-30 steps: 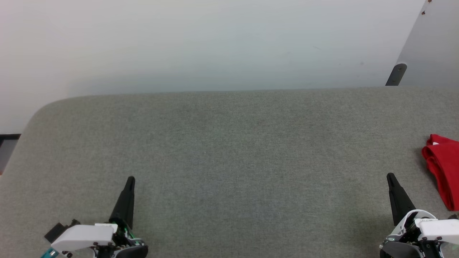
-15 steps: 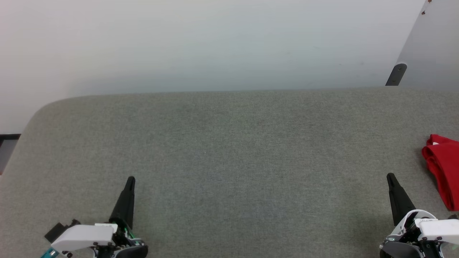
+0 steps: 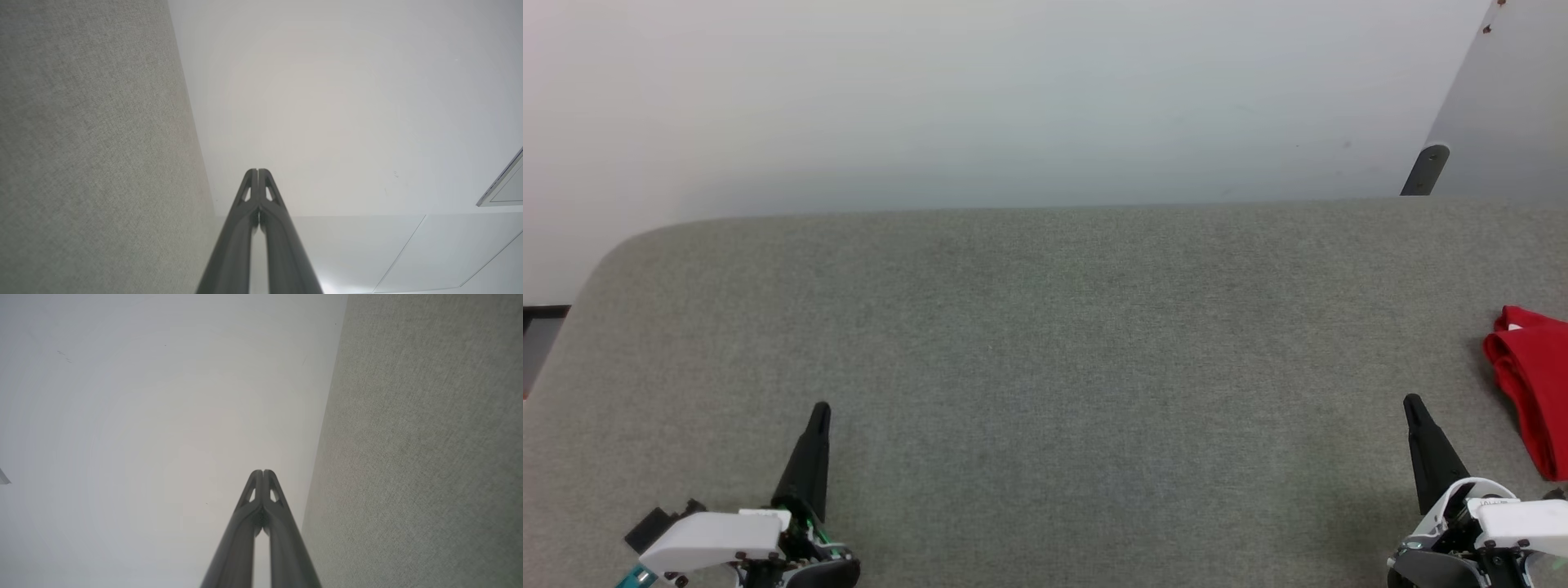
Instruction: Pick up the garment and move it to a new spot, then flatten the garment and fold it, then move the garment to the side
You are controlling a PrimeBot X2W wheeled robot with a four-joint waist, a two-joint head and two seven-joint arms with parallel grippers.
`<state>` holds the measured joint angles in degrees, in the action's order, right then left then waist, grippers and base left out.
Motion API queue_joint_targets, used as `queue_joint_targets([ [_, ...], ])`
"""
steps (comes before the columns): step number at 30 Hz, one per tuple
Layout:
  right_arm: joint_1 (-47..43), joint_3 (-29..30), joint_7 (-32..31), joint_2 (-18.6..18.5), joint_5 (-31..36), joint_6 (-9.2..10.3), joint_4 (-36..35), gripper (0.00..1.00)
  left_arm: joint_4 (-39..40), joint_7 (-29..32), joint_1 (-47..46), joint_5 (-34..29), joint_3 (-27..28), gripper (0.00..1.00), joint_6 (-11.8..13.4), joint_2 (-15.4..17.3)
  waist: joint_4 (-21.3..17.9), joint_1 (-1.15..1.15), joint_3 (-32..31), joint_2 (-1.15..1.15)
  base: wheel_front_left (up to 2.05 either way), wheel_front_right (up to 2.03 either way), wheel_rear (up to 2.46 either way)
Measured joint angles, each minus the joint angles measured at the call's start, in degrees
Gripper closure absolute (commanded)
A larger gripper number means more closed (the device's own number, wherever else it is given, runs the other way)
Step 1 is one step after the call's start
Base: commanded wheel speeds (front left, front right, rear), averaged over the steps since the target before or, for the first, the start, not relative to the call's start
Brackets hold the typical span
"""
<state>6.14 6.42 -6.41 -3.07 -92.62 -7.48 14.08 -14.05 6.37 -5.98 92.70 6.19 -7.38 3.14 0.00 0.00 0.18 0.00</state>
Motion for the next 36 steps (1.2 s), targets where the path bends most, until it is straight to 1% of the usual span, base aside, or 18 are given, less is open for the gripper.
queue_joint_targets([
  [36, 0.01, 0.08, -0.10, 0.02, 0.02, 0.00, 0.00, 1.00, -0.01, 0.15, -0.01, -0.03, 0.13, 1.00, 0.00, -0.10, 0.00, 0.00, 0.00, 0.00, 0.00, 0.00, 0.00],
])
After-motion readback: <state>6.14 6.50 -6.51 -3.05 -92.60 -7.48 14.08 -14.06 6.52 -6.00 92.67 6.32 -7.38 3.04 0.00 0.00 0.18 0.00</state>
